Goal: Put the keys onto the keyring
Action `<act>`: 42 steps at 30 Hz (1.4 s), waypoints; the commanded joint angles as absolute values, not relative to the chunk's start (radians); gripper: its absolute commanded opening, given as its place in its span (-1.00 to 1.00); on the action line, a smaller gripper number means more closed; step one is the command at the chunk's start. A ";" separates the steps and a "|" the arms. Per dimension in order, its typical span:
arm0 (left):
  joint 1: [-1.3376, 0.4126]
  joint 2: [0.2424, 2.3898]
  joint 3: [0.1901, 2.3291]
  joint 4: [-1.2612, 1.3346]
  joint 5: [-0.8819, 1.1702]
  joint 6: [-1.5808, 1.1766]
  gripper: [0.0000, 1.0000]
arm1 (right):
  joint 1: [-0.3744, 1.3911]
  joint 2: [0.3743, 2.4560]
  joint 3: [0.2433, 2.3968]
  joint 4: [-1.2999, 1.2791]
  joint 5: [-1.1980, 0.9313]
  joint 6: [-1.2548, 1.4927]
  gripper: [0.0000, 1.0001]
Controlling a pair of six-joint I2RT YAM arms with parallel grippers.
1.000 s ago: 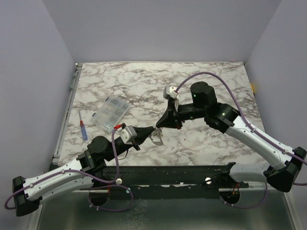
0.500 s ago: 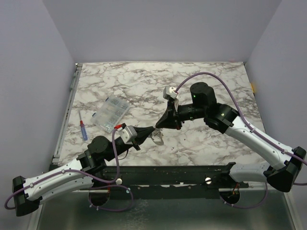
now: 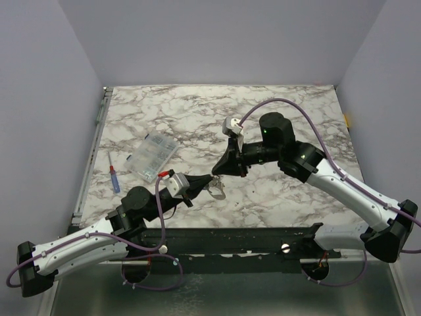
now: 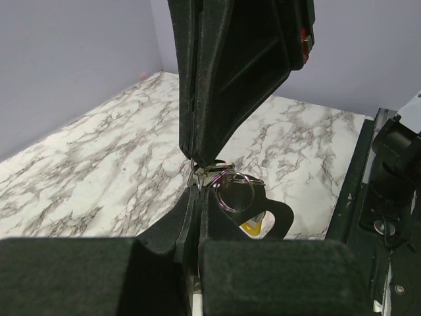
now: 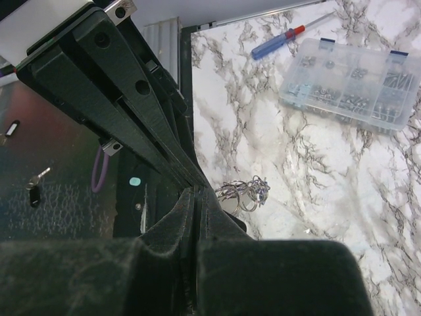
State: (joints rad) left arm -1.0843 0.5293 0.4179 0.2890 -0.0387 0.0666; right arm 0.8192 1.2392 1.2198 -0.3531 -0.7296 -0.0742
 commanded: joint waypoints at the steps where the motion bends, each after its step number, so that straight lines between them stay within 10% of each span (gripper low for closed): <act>1: -1.089 0.520 0.422 0.324 -0.019 0.065 -1.00 | 0.827 1.246 1.199 -0.347 -0.721 -0.062 -0.99; 42: -1.088 0.503 0.422 0.306 -0.050 0.081 -1.00 | 0.827 1.226 1.159 -0.270 -0.674 -0.050 -0.99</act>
